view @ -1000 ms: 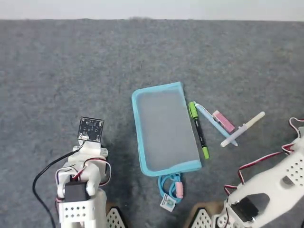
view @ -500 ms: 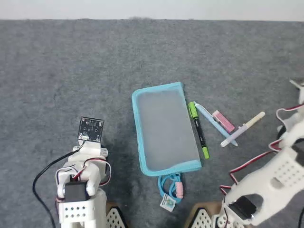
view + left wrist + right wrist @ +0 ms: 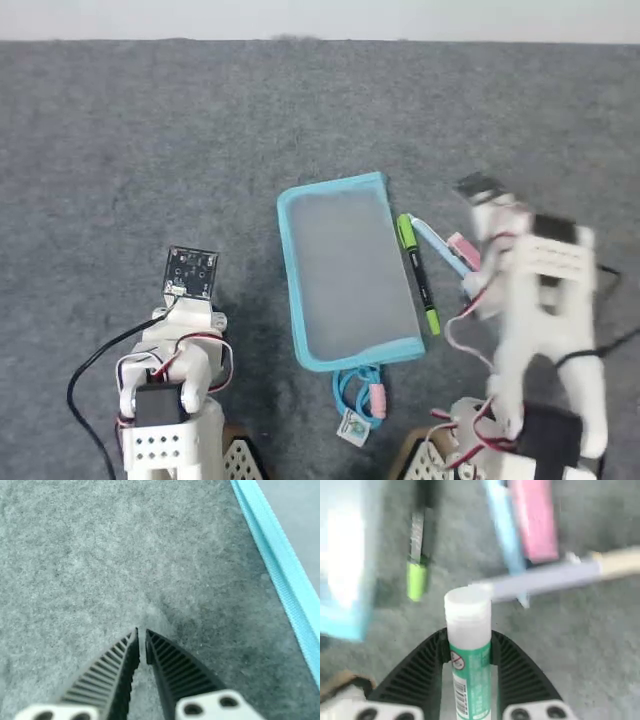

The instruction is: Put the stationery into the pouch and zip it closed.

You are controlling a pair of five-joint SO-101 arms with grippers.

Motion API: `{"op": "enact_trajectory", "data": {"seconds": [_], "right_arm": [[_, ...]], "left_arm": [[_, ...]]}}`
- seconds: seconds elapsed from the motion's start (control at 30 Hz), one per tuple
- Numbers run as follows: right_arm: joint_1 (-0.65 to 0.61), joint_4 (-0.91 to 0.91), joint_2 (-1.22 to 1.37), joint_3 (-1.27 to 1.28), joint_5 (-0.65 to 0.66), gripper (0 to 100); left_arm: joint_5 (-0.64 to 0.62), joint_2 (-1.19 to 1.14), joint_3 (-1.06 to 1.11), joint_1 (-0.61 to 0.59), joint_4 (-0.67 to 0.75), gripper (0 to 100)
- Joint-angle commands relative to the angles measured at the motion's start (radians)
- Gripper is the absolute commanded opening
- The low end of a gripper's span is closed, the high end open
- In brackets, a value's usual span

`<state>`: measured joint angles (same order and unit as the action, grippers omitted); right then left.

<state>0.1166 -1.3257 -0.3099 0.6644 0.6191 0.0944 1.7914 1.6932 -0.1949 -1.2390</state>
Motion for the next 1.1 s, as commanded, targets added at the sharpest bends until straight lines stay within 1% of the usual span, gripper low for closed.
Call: {"op": "enact_trajectory", "data": {"seconds": [0.0, 0.13, 0.3, 0.37, 0.43, 0.63, 0.8, 0.87, 0.97, 1.0, 1.07], "right_arm": [[-0.104, 0.056, -0.051, 0.006, -0.083, 0.9], [-0.156, 0.085, 0.012, -0.002, -0.117, 1.5], [-0.16, 0.087, 0.111, -0.005, -0.124, 13.6], [-0.157, 0.084, 0.13, -0.005, -0.161, 16.3], [-0.157, 0.091, 0.134, -0.006, -0.204, 15.8], [-0.162, 0.047, 0.134, -0.095, -0.215, 15.4], [-0.183, 0.045, 0.165, -0.281, -0.209, 15.4], [-0.205, 0.035, 0.206, -0.365, -0.189, 15.2], [-0.234, 0.005, 0.306, -0.463, -0.115, 15.2], [-0.231, -0.015, 0.343, -0.497, -0.117, 15.2], [-0.176, -0.061, 0.4, -0.537, -0.144, 15.1]], "left_arm": [[0.012, -0.005, -0.005, -0.006, -0.005, 2], [0.012, -0.005, -0.005, -0.006, -0.005, 2], [0.012, -0.005, -0.005, -0.006, -0.005, 2], [0.012, -0.005, -0.005, -0.006, -0.005, 2], [0.012, -0.005, -0.005, -0.006, -0.005, 2], [0.012, -0.005, -0.005, -0.006, -0.005, 2], [0.012, -0.005, -0.005, -0.006, -0.005, 2], [0.012, -0.005, -0.005, -0.006, -0.005, 2], [0.012, -0.005, -0.005, -0.006, -0.005, 2], [0.012, -0.005, -0.005, -0.006, -0.005, 2], [0.012, -0.005, -0.005, -0.006, -0.005, 2]]}}
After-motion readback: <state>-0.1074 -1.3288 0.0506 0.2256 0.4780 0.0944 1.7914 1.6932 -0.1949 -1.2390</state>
